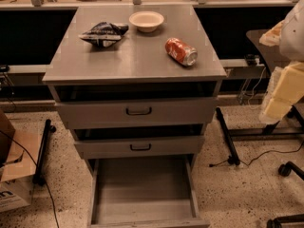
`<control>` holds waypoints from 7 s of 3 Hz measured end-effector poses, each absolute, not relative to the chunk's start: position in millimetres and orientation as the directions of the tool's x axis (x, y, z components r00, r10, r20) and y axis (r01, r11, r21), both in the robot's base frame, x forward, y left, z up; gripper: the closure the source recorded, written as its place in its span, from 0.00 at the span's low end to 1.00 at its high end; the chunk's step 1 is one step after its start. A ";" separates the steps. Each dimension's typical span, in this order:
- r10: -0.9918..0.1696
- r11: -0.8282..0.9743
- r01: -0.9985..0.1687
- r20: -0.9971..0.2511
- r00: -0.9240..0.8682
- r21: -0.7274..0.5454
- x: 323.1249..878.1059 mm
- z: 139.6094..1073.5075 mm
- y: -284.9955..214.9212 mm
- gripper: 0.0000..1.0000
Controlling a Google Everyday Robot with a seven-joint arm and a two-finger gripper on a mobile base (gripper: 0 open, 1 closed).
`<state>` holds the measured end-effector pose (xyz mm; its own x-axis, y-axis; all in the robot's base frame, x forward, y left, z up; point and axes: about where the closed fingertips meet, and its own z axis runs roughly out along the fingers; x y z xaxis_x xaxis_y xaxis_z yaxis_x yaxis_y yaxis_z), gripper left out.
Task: Close bottom drawer
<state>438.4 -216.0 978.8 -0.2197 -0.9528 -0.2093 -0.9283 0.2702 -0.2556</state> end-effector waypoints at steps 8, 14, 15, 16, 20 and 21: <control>-0.794 0.453 -0.887 -0.411 -0.449 0.094 430.7 728.2 -222.7 1.00; -0.576 0.456 -0.710 -0.431 -0.695 0.537 408.1 431.6 -129.8 1.00; -0.546 0.464 -0.669 -0.407 -0.732 0.581 400.5 376.2 -121.9 1.00; -0.507 0.479 -0.592 -0.347 -0.789 0.648 385.0 308.8 -121.1 1.00; -0.401 0.483 -0.408 -0.218 -0.890 0.775 358.3 185.7 -123.4 1.00; -0.396 0.483 -0.407 -0.221 -0.891 0.776 361.6 184.1 -122.2 1.00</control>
Offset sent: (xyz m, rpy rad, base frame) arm 0.0000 0.0000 0.0000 0.0000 0.0000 0.0000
